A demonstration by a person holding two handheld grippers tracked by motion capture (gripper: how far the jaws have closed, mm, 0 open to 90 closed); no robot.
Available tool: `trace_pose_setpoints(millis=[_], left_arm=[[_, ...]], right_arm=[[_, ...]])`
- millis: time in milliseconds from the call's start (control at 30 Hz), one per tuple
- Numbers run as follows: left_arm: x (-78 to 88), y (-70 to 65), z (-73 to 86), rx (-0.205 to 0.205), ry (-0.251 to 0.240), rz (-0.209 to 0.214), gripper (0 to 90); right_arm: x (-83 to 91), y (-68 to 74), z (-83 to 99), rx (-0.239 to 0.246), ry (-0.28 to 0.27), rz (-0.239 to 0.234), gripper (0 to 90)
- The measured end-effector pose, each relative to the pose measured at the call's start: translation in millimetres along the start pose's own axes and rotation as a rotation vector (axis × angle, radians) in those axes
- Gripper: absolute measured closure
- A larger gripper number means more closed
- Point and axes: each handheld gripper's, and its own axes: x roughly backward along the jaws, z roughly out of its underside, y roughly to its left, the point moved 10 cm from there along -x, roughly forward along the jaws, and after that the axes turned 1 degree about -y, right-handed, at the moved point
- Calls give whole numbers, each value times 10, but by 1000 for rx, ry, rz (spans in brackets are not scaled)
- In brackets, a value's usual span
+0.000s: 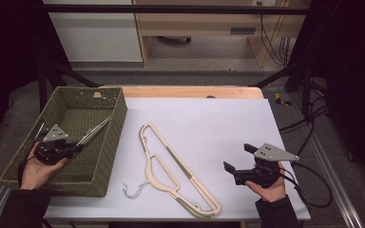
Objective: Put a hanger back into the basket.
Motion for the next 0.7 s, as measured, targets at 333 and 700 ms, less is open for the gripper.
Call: trace_pose_setpoints(millis=[333, 700], left_arm=[[-89, -99, 74, -29, 86, 56, 742], [-142, -147, 115, -60, 126, 62, 701]], right_arm=[[-20, 31, 10, 3, 7, -7, 55], [-37, 49, 17, 6, 11, -10, 55]])
